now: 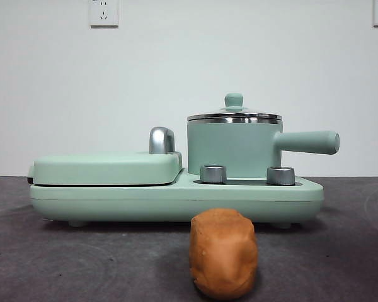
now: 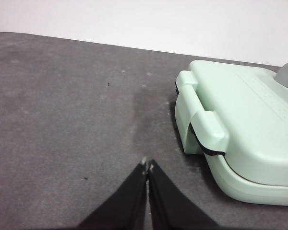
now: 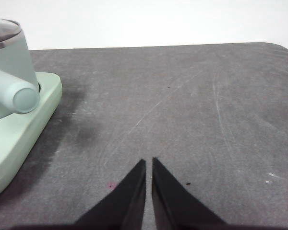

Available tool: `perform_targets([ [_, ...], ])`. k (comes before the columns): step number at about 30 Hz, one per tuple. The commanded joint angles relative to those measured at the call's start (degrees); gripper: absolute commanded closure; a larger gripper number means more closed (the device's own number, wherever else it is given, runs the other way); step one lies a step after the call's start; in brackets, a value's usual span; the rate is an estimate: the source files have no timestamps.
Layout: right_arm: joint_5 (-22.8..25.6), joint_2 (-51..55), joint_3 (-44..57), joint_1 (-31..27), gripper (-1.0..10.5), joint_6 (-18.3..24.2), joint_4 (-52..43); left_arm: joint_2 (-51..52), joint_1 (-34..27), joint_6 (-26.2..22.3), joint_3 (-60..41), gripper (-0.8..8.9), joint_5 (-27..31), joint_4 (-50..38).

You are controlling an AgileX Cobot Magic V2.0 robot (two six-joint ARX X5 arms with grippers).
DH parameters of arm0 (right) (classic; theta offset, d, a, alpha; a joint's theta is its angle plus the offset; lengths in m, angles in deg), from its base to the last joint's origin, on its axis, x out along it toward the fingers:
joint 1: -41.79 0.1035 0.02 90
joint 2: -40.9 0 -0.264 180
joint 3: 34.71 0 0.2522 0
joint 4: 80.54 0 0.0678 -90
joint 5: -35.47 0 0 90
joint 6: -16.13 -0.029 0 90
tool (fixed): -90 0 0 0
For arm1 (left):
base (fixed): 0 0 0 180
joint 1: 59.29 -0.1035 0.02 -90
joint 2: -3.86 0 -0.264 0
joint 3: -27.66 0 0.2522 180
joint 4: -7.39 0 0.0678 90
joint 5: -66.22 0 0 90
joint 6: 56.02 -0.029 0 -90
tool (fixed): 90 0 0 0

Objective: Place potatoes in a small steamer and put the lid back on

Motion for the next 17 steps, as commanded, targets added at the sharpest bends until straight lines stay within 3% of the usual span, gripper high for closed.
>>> perform_targets([
  [1, -1.38, 0.00, 0.28, 0.11, 9.3, -1.62, -0.55, 0.04, -0.04, 2.38, -1.11, 8.08, -0.07, -1.38],
  [5, -3.41, 0.00, 0.26, 0.11, 9.3, -7.48, -2.58, 0.04, -0.04, 6.97, -1.05, 8.08, -0.50, -2.84],
  [11, -11.85, -0.04, -2.38, 0.11, 9.3, -16.35, -1.38, -0.02, 0.61, 7.82, 2.25, 8.07, -8.52, -2.54],
  [17, -15.08, -0.46, -9.42, 0.11, 9.3, -20.52, 4.96, -2.56, 2.47, 8.11, 8.68, 8.07, -10.49, -1.77],
])
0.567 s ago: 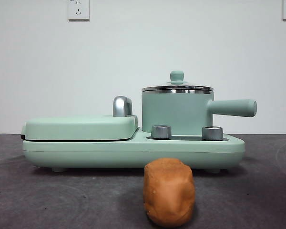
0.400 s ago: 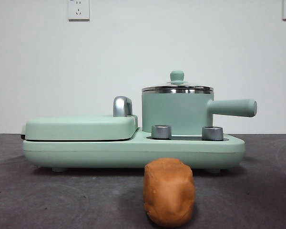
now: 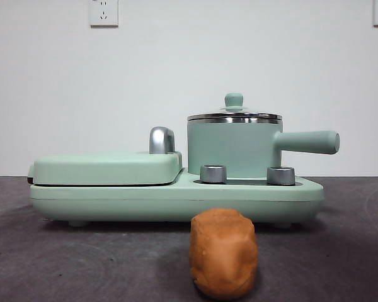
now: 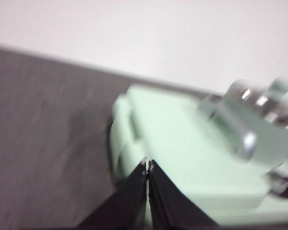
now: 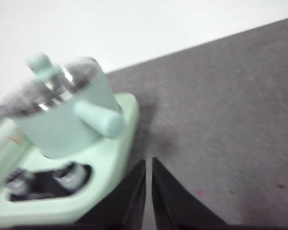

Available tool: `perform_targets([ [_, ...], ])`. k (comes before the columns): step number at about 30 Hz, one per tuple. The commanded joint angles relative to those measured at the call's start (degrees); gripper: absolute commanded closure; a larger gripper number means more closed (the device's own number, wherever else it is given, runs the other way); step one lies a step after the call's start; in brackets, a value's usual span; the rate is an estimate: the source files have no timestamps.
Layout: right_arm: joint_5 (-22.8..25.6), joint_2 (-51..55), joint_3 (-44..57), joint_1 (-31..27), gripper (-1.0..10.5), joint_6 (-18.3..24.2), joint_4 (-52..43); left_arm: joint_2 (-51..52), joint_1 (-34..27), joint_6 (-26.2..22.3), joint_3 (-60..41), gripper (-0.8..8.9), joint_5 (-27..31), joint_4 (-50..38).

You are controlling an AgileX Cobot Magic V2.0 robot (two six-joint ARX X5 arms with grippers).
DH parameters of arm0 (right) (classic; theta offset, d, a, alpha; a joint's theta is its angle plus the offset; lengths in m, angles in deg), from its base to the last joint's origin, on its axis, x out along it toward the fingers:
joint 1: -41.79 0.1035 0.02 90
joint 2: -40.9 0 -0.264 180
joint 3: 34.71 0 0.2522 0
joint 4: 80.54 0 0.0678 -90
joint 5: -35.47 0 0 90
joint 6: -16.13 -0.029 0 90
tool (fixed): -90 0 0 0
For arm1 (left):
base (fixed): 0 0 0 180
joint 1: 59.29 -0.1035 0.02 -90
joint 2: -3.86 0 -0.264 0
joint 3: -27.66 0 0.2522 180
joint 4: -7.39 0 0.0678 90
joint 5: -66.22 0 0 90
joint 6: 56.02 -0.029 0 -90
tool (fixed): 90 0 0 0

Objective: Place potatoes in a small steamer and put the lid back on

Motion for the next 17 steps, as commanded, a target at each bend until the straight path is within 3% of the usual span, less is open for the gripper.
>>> perform_targets([
  [1, -2.29, -0.81, -4.22, 0.07, 9.3, -3.39, 1.53, -2.47, 0.81, 0.46, 3.67, 8.07, -0.85, 0.17],
  [11, -9.86, -10.21, -22.84, 0.07, 9.3, -3.02, 12.50, -18.21, 3.56, -1.60, 20.22, 8.07, -10.67, 8.11],
  [17, -19.74, -16.66, -30.82, 0.07, 9.3, -1.20, 17.11, -27.98, 4.87, -3.28, 29.14, 8.07, -19.47, 8.63],
])
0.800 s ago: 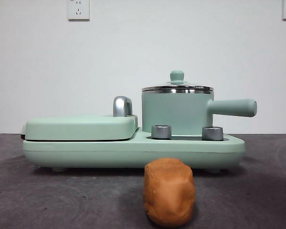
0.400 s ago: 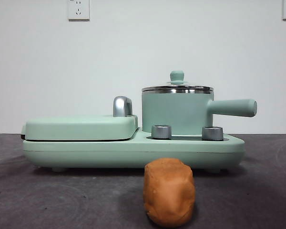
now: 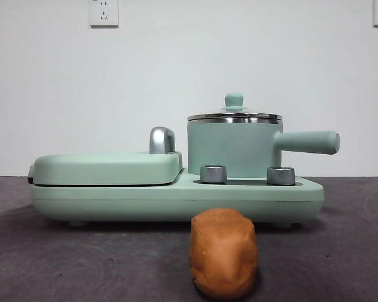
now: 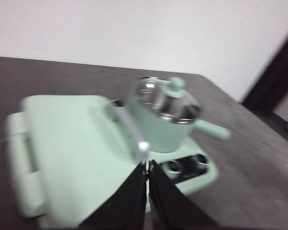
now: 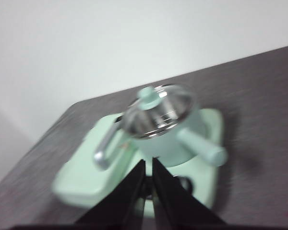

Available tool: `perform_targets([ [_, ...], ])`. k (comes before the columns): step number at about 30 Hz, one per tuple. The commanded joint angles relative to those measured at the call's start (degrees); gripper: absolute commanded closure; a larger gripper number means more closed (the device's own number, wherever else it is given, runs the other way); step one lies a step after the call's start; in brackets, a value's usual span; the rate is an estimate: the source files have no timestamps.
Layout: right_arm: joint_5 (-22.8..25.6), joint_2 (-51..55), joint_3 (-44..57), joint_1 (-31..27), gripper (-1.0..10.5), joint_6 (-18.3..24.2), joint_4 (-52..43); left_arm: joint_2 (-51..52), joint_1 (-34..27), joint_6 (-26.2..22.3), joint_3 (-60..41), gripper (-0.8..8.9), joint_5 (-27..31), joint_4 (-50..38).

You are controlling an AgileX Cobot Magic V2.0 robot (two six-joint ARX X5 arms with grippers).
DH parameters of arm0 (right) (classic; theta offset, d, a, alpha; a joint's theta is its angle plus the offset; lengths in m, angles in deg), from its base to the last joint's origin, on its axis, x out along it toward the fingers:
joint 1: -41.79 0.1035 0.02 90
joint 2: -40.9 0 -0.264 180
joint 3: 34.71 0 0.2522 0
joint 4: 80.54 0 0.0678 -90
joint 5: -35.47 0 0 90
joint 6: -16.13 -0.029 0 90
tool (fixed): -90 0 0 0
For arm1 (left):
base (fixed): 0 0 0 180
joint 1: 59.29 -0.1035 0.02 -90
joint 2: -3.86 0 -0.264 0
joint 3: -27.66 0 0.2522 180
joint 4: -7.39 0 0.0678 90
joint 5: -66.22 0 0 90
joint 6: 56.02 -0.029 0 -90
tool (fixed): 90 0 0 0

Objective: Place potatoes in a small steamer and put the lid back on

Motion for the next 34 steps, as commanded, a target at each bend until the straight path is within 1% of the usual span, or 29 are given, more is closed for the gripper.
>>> perform_targets([
  [1, -5.31, -2.69, -3.39, 0.07, 9.3, 2.84, 2.43, -3.98, 0.59, -1.70, 4.09, 8.07, -4.72, 0.31],
  [3, -8.35, -4.46, -5.73, 0.07, 9.1, 5.95, 5.73, -6.67, 1.01, -1.86, 6.58, 8.07, -7.69, 1.81],
  [4, -8.79, -5.33, -7.08, 0.07, 8.7, 7.74, 8.04, -8.07, 1.31, -1.86, 7.82, 8.07, -9.46, 2.80],
  [7, -8.87, -6.88, -10.03, 0.07, 7.9, 11.91, 13.31, -10.97, 2.19, -2.38, 10.08, 8.07, -12.96, 5.31],
  [9, -8.87, -7.48, -11.30, 0.07, 7.8, 14.16, 15.69, -12.20, 2.84, -2.95, 10.82, 8.07, -14.19, 6.51],
  [11, -8.87, -7.50, -11.89, 0.07, 7.8, 15.41, 17.09, -13.09, 3.63, -3.17, 10.95, 8.05, -14.56, 6.95],
  [12, -8.90, -7.50, -11.89, 0.07, 7.8, 15.45, 17.22, -13.38, 4.00, -3.37, 10.95, 7.83, -14.56, 6.95],
  [14, -9.14, -7.45, -11.89, 0.07, 7.5, 15.43, 18.10, -14.14, 4.74, -3.91, 10.95, 6.67, -14.56, 6.75],
  [17, -9.14, -7.50, -11.89, 0.07, 6.3, 15.43, 19.58, -15.12, 5.60, -4.22, 10.95, 4.66, -14.56, 6.73],
  [19, -9.11, -7.72, -11.89, 0.07, 5.6, 15.43, 20.09, -15.93, 6.23, -4.39, 10.97, 3.65, -14.56, 6.51],
  [20, -9.20, -7.78, -11.89, 0.07, 5.4, 15.41, 20.22, -16.28, 6.49, -4.37, 10.97, 3.40, -14.56, 6.34],
  [23, -9.38, -7.82, -11.89, 0.07, 5.0, 15.39, 20.39, -17.92, 7.63, -4.35, 11.34, 3.36, -14.56, 5.44],
  [27, -9.51, -7.82, -11.89, 0.07, 5.0, 15.39, 20.39, -21.99, 9.60, -4.39, 13.94, 3.36, -14.51, 4.48],
  [30, -9.49, -7.82, -11.89, 0.07, 5.0, 15.39, 20.37, -26.97, 11.28, -4.92, 17.70, 3.36, -14.51, 3.63],
  [34, -9.49, -7.82, -11.89, 0.07, 5.0, 15.41, 20.35, -36.11, 13.35, -6.32, 24.92, 3.36, -12.87, 3.82],
])
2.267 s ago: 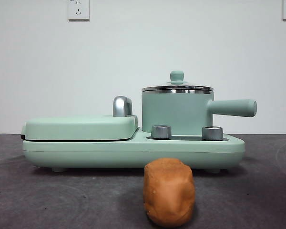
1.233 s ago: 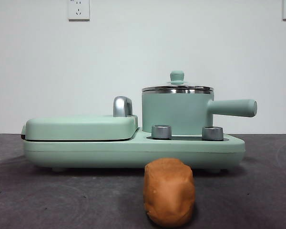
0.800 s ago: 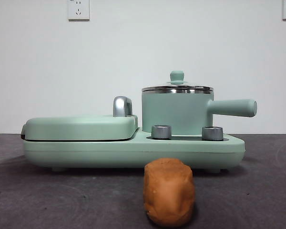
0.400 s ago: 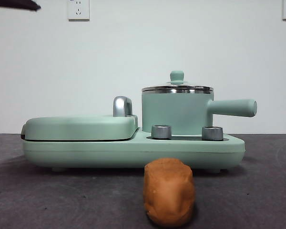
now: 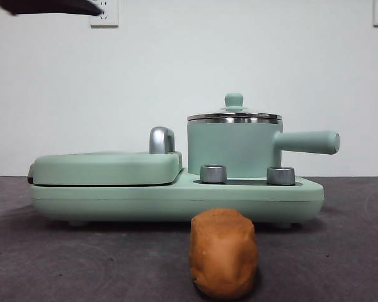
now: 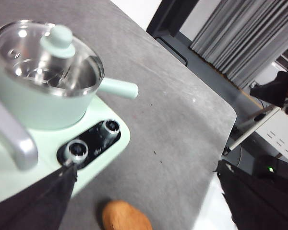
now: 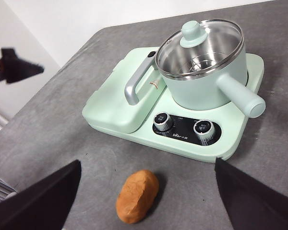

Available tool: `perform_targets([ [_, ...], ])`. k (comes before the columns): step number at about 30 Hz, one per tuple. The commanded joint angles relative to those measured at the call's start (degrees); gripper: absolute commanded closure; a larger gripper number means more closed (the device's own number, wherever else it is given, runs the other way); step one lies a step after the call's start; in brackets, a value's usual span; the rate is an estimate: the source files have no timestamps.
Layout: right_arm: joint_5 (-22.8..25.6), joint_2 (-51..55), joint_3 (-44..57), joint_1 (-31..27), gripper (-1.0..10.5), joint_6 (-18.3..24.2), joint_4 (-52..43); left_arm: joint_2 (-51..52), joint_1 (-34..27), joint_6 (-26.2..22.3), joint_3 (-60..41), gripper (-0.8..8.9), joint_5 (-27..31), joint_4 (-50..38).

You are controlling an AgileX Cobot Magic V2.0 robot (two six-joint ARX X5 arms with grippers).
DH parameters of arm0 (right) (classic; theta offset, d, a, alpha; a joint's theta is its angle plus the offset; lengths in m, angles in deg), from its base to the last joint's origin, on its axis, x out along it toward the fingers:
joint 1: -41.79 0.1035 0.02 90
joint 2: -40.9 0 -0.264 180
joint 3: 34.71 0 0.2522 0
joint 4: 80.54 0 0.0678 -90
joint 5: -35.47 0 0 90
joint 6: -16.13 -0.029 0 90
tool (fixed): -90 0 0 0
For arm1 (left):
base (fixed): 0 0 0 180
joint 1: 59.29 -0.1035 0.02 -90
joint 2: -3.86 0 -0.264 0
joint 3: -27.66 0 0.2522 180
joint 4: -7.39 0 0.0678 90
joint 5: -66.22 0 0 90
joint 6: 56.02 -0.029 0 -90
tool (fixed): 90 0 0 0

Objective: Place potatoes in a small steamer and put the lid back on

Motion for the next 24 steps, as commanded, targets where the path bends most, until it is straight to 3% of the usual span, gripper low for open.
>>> perform_targets([
  [1, -0.13, -0.42, -0.81, 0.07, 5.0, 0.57, -0.35, -7.39, 1.38, -1.64, 6.38, 3.36, 1.18, -0.39],
  [6, -0.13, -0.42, -0.81, 0.07, 5.0, 0.68, -0.94, -22.01, 3.82, -2.38, 22.16, 3.37, 5.33, 5.18],
  [16, -0.13, -0.42, -0.81, 0.07, 5.0, 0.92, -1.20, -51.21, 9.88, -9.90, 59.63, 3.43, 21.88, 25.11],
  [19, -0.13, -0.42, -0.81, 0.07, 5.0, 1.09, -1.20, -57.92, 11.50, -12.46, 67.58, 3.45, 25.97, 26.69],
  [24, -0.13, -0.42, -0.81, 0.07, 5.0, 1.11, -1.20, -63.41, 13.64, -14.71, 71.80, 3.46, 32.22, 23.32],
])
